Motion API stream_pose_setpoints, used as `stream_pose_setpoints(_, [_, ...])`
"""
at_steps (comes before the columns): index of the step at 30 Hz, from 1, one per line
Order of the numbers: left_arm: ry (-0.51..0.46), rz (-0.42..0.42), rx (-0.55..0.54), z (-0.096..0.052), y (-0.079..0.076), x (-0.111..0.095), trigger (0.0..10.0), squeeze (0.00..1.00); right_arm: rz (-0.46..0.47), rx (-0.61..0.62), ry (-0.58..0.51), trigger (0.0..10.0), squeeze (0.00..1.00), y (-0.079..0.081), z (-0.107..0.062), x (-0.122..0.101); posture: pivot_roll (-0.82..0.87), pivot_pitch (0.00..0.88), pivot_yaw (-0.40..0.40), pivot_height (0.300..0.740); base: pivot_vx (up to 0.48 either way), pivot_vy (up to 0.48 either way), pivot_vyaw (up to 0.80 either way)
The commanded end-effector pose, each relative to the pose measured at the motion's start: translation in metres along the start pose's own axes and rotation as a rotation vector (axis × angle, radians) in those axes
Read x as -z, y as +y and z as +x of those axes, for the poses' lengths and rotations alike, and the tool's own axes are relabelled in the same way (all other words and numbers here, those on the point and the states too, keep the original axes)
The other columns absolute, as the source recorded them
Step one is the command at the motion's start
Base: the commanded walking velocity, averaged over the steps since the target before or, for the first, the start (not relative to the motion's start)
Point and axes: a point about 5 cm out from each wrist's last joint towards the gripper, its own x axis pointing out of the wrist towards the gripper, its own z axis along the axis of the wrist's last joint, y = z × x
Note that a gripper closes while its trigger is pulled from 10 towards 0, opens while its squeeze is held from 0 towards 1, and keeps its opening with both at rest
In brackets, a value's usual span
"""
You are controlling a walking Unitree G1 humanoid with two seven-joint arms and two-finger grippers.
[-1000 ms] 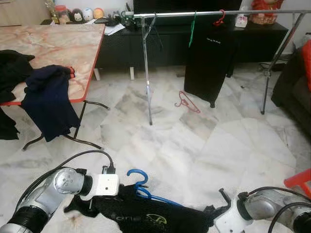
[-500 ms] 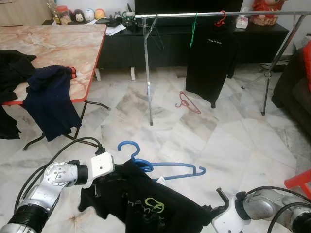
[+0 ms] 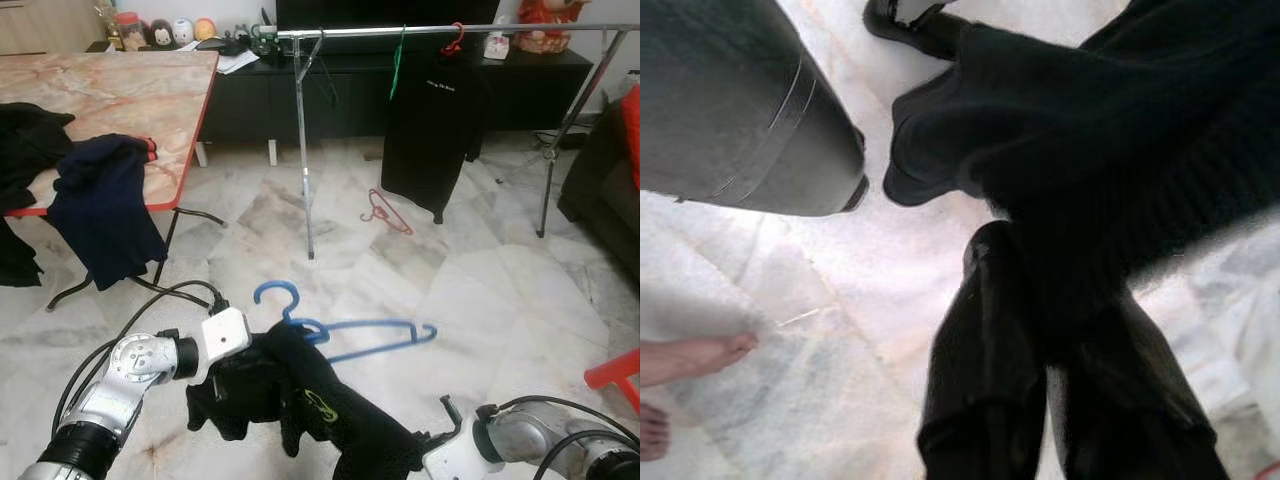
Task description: Hang hanger
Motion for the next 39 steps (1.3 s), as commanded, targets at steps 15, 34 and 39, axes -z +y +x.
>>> stream_pose_setpoints(15, [0.078, 0.090, 0.027, 0.001, -0.008, 0.008, 10.0, 0.00, 0.090, -0.132, -0.038, 10.0, 1.00, 0.004, -0.014, -0.003, -0.07, 0.017, -0.006, 0.740, 0.000, 0.000, 0.00])
stream_pose_setpoints(34, [0.208, 0.230, 0.120, 0.006, -0.019, 0.021, 10.0, 0.00, 0.510, 0.325, -0.286, 10.0, 0.00, -0.072, -0.042, -0.015, -0.07, 0.009, -0.004, 0.740, 0.000, 0.000, 0.00])
stream_pose_setpoints(39, [0.207, 0.256, 0.118, 0.008, -0.015, 0.018, 10.0, 0.00, 0.624, 0.270, -0.370, 10.0, 1.00, -0.068, -0.030, -0.027, -0.07, 0.013, -0.007, 0.740, 0.000, 0.000, 0.00])
